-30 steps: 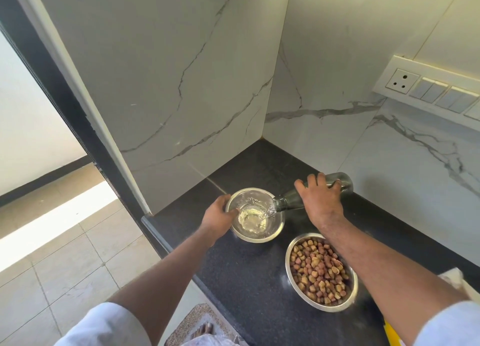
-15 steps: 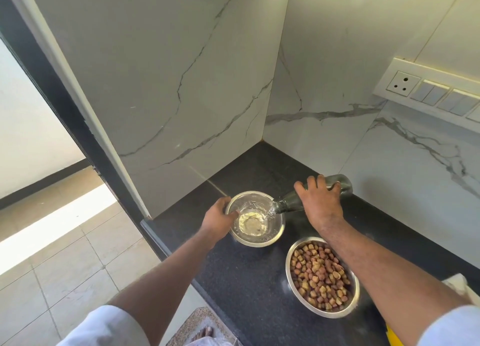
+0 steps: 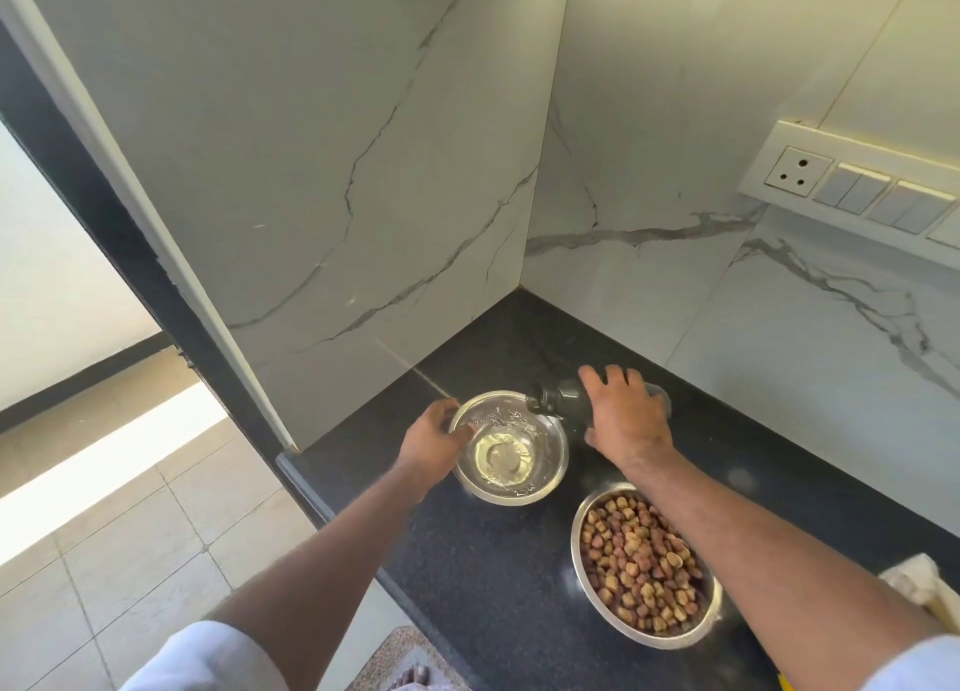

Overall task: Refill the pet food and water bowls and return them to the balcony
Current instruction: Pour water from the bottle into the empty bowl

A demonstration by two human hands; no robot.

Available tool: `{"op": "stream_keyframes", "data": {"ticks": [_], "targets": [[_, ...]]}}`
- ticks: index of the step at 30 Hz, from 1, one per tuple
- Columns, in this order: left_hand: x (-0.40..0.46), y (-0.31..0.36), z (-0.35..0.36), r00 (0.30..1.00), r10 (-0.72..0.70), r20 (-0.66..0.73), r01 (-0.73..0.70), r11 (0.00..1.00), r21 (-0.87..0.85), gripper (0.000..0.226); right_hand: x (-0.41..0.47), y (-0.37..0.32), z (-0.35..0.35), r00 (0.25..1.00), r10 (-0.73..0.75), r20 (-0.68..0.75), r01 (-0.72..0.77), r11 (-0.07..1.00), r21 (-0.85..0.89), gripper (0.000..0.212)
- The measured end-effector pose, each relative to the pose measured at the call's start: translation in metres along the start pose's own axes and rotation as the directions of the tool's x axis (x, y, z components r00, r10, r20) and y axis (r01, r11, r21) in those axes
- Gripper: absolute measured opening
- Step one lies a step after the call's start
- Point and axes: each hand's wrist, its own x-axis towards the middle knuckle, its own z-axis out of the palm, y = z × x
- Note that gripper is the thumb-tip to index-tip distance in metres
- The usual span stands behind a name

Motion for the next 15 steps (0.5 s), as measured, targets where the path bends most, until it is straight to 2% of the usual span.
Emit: {"op": "stream_keyframes", "data": {"ticks": [5,9,15], "targets": [[0.003,0.000,-0.003,1.000,-0.006,0.013,0.006,1.000,-0.004,0.056,0.012,-0.002,-0.009,0.995,0.096,0.001,-0.092,0.957,0.276,0.094],[0.009,0.002,-0.009,0.999,-0.006,0.032,0.007,0.999,-0.037,0.055,0.028,-0.005,-0.018,0.987,0.158,0.009,-0.147,0.890,0.432,0.092],[0.029,0.002,-0.022,1.000,-0.002,0.024,0.003,0.999,-0.053,0.056,0.055,-0.020,-0.016,0.973,0.229,0.042,-0.194,0.697,0.691,0.083]]}}
